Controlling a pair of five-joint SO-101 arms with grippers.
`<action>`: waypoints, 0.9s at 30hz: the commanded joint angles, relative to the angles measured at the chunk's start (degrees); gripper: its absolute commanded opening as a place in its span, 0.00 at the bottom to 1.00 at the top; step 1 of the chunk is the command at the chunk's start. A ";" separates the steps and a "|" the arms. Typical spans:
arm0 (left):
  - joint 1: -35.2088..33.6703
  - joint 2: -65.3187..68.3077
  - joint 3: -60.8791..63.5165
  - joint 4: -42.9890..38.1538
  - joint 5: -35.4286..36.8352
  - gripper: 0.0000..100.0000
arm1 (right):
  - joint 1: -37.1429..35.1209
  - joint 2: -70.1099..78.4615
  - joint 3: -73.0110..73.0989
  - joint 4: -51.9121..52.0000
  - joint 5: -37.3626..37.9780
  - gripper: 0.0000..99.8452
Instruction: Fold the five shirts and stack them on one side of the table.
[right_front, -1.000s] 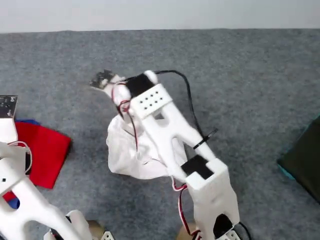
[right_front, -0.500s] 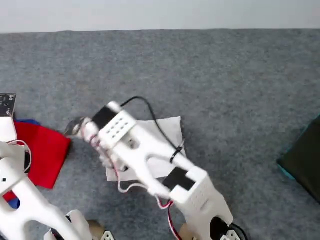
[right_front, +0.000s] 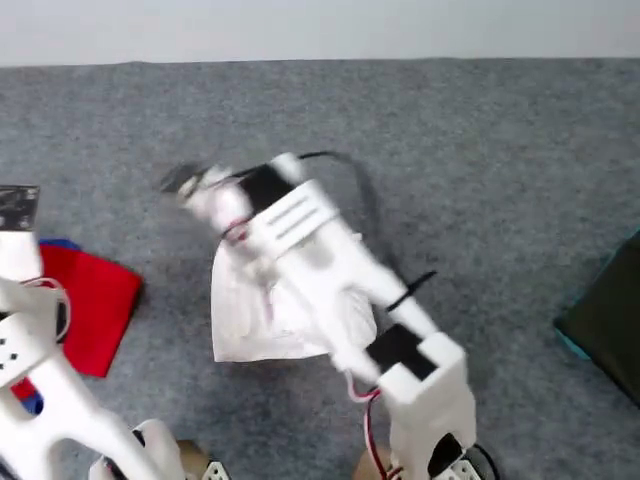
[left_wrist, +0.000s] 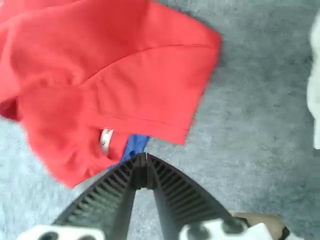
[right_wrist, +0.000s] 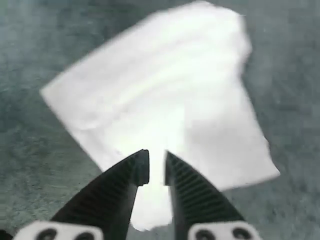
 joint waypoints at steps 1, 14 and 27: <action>8.79 -1.32 -0.04 1.41 -0.18 0.07 | 7.78 -4.18 -2.73 2.07 0.35 0.15; 43.34 11.34 4.00 -8.62 16.70 0.15 | 16.84 7.16 -2.73 -4.53 0.26 0.01; 46.86 29.27 3.56 -12.48 17.05 0.20 | 18.33 11.47 -2.81 -4.79 0.35 0.01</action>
